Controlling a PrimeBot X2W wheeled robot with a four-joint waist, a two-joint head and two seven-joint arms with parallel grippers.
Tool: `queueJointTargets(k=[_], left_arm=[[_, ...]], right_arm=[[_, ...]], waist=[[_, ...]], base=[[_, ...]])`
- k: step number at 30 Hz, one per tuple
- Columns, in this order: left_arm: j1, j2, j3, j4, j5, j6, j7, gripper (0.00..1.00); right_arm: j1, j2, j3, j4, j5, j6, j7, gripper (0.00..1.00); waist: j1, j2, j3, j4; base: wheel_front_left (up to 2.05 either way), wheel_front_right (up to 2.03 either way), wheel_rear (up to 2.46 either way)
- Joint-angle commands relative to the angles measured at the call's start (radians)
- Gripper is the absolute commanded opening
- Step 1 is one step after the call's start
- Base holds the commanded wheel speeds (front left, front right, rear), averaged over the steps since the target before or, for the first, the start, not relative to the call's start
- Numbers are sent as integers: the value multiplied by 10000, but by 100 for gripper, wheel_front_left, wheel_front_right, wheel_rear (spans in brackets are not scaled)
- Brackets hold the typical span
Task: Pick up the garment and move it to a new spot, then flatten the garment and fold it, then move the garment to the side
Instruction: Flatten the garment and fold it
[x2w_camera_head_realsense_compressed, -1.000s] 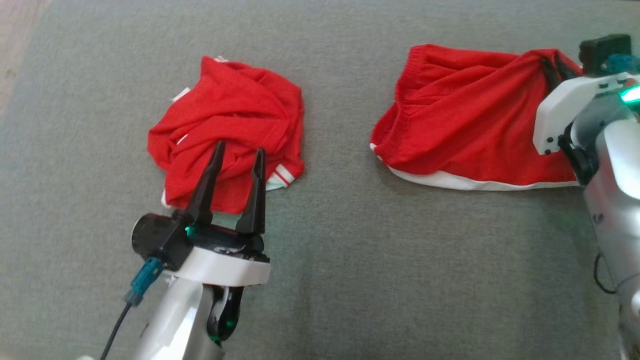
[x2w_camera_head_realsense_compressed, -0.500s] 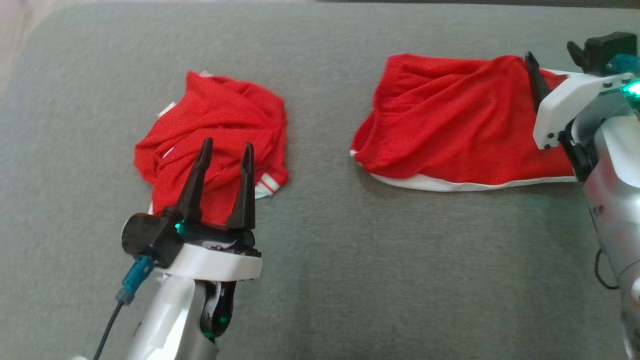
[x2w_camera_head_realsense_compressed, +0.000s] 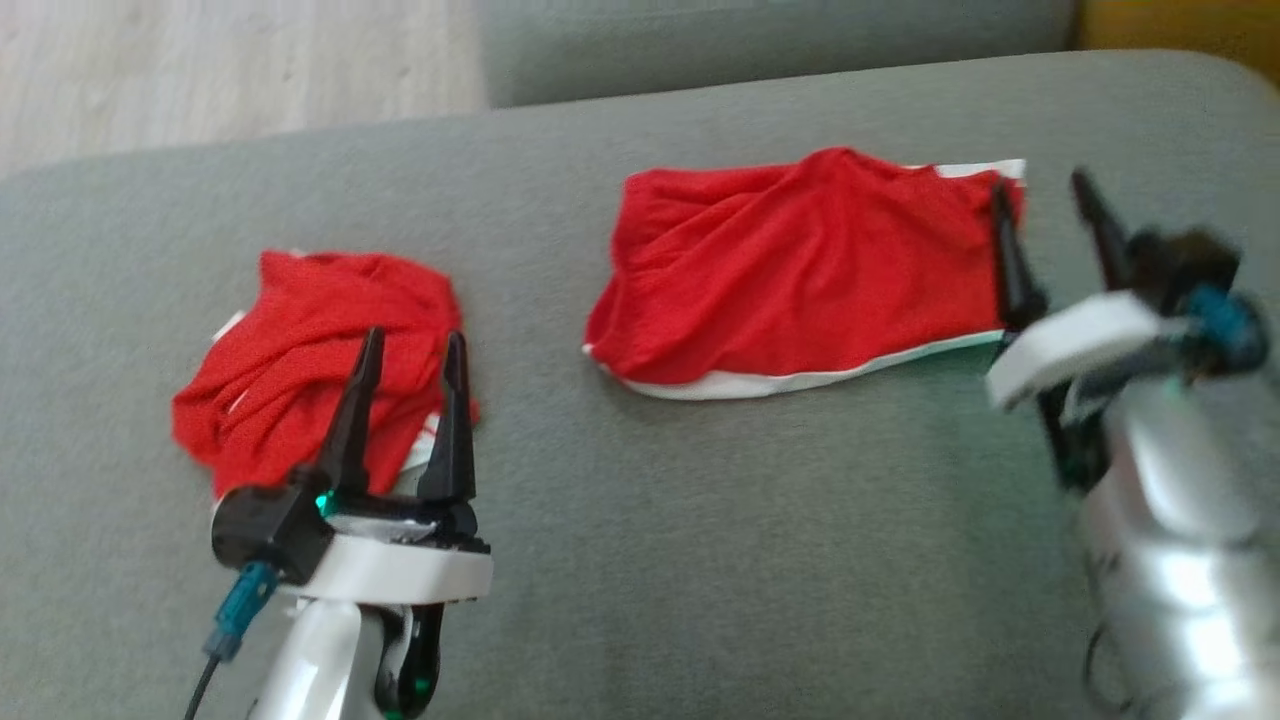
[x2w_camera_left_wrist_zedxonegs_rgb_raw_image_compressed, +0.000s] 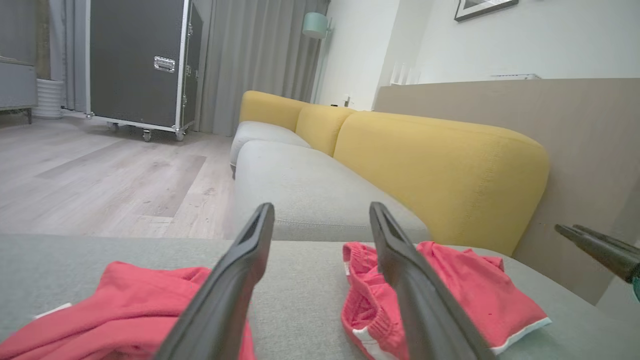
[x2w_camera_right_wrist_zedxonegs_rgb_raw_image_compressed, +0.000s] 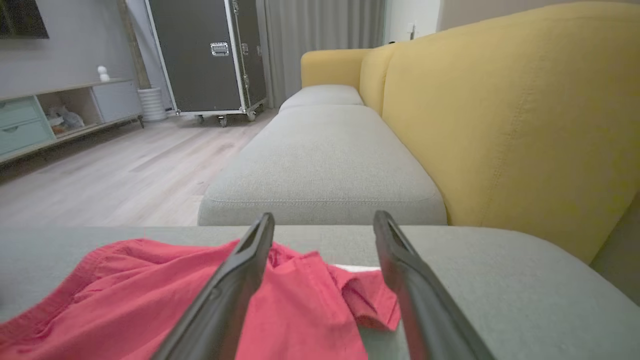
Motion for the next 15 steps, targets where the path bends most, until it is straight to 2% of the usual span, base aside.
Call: queueJointTargets(k=[1,4,8,15], left_arm=[[-113,43,416,-384,37,10,-94,100],[-16,43,453,-374,37,-2,-94,100],[-30,43,422,-222,173,-42,-94,100],[-404,185,64,325,720,-125,-94,100]], right_arm=[[532,356,-98,-854,-147,-7,-120,100],[1705,767,-321,-1837,-268,-7,-135,100],[2739,1000,-565,-2865,-264,-7,-139,100],[3020,1063,-638,-3657,-51,-7,-141,100]], waist=[[1,-1,-288,-410],[1,-1,-318,-623],[1,-1,-173,-824],[1,-1,319,-995]], base=[[0,0,0],[0,0,0],[0,0,0],[0,0,0]])
